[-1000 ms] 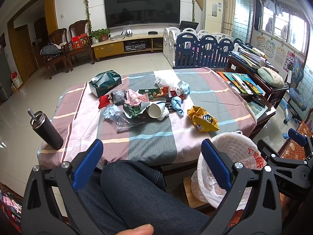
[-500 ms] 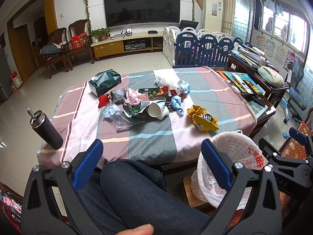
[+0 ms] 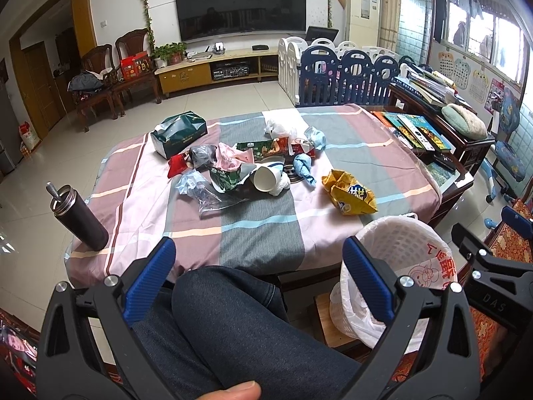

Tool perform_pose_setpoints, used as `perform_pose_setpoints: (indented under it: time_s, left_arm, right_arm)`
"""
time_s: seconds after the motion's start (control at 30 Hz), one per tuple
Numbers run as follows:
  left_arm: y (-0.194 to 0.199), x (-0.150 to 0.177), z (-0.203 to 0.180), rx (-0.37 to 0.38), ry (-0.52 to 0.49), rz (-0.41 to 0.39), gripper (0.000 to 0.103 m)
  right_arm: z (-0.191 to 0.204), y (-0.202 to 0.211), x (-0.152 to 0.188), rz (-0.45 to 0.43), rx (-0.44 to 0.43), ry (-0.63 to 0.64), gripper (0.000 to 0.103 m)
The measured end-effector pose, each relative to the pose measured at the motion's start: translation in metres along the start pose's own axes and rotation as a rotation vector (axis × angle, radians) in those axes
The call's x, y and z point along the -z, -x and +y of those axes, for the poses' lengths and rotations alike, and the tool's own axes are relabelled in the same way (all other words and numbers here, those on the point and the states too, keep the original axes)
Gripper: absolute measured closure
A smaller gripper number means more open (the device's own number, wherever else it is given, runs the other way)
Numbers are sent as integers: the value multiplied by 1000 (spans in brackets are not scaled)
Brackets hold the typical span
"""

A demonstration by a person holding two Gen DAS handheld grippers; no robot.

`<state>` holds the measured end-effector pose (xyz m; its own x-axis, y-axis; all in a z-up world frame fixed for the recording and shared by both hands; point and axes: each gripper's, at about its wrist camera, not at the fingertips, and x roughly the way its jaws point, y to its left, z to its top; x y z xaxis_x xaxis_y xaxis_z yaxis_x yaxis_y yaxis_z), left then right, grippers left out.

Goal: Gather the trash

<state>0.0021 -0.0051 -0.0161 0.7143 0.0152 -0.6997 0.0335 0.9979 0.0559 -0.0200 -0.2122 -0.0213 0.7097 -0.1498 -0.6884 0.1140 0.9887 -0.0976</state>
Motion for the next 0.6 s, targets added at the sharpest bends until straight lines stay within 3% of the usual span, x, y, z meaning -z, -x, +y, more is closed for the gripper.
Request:
perform_pose_setpoints:
  time_s: [0.6]
  left_arm:
    - [-1, -3, 0, 3, -8, 21, 3]
  right_arm:
    - [0, 1, -1, -2, -2, -3, 3]
